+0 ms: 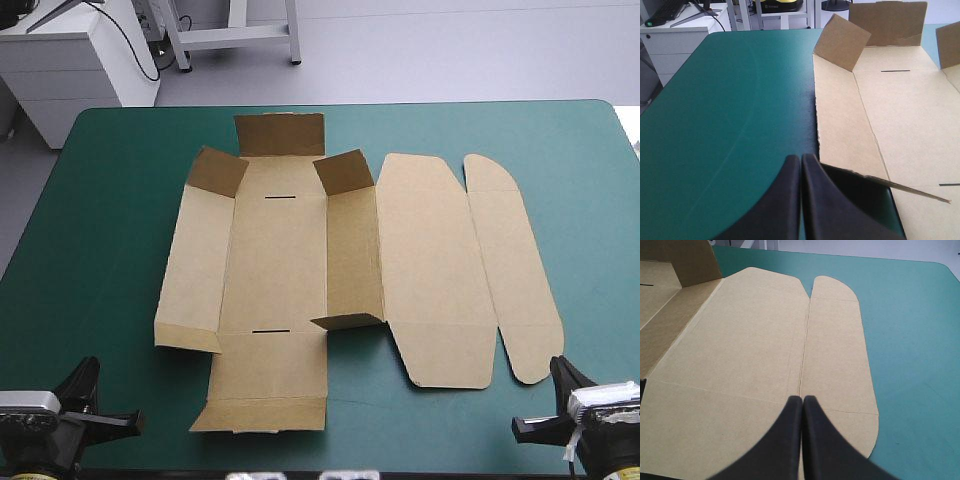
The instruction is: Fold the box
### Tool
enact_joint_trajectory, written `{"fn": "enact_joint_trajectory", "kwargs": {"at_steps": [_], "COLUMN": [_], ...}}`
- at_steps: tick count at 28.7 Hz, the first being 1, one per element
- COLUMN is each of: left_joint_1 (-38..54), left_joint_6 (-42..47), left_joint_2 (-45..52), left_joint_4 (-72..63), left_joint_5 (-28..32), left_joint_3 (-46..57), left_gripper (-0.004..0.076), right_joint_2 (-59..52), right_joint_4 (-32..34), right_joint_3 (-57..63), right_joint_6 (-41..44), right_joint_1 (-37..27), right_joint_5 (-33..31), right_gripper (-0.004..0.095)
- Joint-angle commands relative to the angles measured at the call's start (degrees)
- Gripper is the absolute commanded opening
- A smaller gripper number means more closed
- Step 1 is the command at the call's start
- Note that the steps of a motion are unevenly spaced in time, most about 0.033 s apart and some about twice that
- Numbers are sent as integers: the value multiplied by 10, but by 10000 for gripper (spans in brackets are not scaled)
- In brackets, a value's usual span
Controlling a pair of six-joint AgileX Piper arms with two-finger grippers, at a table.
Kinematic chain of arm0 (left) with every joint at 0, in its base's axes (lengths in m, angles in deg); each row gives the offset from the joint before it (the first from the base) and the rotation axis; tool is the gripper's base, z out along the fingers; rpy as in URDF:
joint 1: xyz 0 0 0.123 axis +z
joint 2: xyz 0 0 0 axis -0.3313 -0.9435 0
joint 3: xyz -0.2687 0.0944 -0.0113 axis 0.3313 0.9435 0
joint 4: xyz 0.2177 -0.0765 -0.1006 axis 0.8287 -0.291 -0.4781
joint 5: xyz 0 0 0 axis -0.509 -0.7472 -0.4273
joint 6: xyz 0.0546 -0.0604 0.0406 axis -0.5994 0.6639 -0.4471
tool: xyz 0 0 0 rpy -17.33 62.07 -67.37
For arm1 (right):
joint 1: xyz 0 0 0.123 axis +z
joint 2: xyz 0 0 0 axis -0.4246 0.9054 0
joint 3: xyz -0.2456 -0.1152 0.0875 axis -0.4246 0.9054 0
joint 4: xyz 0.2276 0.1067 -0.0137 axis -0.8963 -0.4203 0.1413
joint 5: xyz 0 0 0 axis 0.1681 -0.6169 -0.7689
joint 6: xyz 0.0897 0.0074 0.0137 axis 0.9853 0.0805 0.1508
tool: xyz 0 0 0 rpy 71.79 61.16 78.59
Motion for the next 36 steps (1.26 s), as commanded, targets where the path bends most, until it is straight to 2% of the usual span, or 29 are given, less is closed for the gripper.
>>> {"fn": "enact_joint_trajectory", "kwargs": {"at_steps": [1, 10, 17, 29, 36], "left_joint_1": [1, 1, 1, 1, 1], "left_joint_6": [7, 19, 23, 22, 3], "left_joint_2": [4, -3, -87, -357, -537], "left_joint_4": [-4, -7, -3, 3, 35], "left_joint_5": [41, 37, 14, 12, -35], "left_joint_3": [-11, -16, -91, -240, -293], "left_gripper": [-8, -8, -8, -8, -8], "right_joint_2": [8, 8, 8, 8, 8], "right_joint_4": [-7, -7, -7, -7, -7], "right_joint_3": [-18, -18, -18, -18, -18], "right_joint_6": [-4, -4, -4, -4, -4], "right_joint_1": [1, 1, 1, 1, 1], "right_joint_5": [42, 42, 42, 43, 43], "right_gripper": [-14, -14, -14, -14, -14]}}
